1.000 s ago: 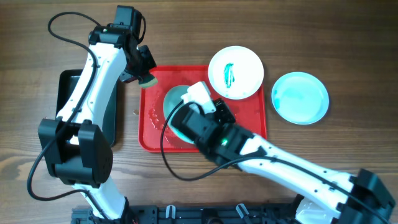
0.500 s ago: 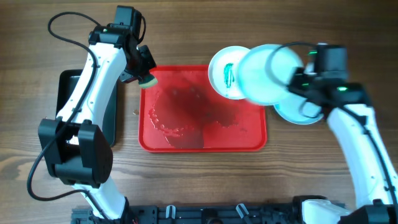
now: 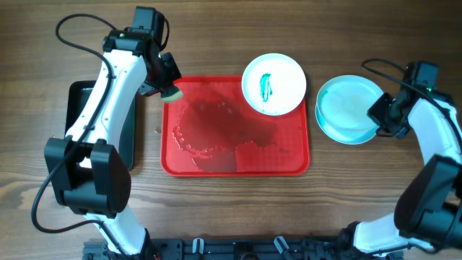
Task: Clean dirty plates on tray and stack at the side
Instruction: 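Move the right gripper to the last plate and drag it onto the tray center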
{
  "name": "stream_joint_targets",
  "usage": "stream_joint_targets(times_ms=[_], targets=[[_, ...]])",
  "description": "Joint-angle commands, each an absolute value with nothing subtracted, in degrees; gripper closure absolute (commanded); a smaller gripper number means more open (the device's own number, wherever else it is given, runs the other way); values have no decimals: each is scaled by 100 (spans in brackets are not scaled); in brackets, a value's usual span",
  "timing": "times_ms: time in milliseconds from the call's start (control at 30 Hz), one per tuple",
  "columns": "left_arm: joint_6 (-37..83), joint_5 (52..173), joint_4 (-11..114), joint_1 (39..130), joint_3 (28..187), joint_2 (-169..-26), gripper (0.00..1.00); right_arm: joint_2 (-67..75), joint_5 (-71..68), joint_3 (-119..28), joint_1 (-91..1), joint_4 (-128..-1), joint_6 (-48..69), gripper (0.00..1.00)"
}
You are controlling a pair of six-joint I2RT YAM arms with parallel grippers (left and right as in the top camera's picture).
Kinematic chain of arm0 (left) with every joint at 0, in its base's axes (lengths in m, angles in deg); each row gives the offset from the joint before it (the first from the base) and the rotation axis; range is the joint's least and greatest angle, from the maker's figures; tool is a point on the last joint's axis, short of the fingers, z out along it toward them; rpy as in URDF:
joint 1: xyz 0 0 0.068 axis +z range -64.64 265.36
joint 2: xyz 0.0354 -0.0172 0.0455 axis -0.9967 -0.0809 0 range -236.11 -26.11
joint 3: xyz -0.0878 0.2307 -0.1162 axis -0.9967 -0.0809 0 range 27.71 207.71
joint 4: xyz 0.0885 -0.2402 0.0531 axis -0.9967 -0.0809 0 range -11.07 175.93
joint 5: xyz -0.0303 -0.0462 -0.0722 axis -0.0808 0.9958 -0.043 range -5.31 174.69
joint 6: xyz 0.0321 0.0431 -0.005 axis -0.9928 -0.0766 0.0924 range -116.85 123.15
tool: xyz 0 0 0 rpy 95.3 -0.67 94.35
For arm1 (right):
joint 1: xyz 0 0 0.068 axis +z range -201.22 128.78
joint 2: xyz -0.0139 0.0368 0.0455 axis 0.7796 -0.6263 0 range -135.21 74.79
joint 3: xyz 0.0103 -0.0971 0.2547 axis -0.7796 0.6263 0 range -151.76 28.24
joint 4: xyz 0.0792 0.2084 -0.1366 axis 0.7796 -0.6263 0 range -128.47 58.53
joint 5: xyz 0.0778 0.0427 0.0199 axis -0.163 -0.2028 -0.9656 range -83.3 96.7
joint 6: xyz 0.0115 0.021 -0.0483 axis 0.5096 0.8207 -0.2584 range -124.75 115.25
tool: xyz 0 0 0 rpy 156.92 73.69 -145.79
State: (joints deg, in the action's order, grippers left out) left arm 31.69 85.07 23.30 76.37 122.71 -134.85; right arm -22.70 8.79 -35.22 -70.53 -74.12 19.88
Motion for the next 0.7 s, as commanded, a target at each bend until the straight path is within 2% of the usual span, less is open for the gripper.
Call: stream_joint_targets(times_ms=[0, 67, 233, 300, 333, 500, 567, 667], targets=[[3077, 8575, 2337, 7637, 12282, -13464, 96, -2502, 789, -3483, -7060, -7471, 2068, 86], [3077, 8575, 2337, 7637, 12282, -13464, 96, -2461, 656, -3505, -7060, -7581, 1999, 62], [3077, 8575, 2352, 7637, 12282, -13464, 96, -2246, -122, -3885, -7027, -8002, 1439, 60], [3077, 8575, 2356, 7637, 12282, -13464, 96, -2085, -789, -4075, -6885, -8037, 1135, 56], [3077, 8575, 2354, 7637, 12282, -13464, 96, -1975, -1180, -4154, -6695, -7985, 1048, 51], [3077, 8575, 2354, 7637, 12282, -13464, 96, -1903, -1241, -4176, -5554, -7417, 1863, 53], [3077, 8575, 2354, 7637, 12282, -13464, 96, -1978, -699, -4176, -5032, -7141, 2698, 59], [3077, 8575, 2354, 7637, 12282, -13464, 96, -2183, 269, -4176, -4461, -7049, 3561, 63]])
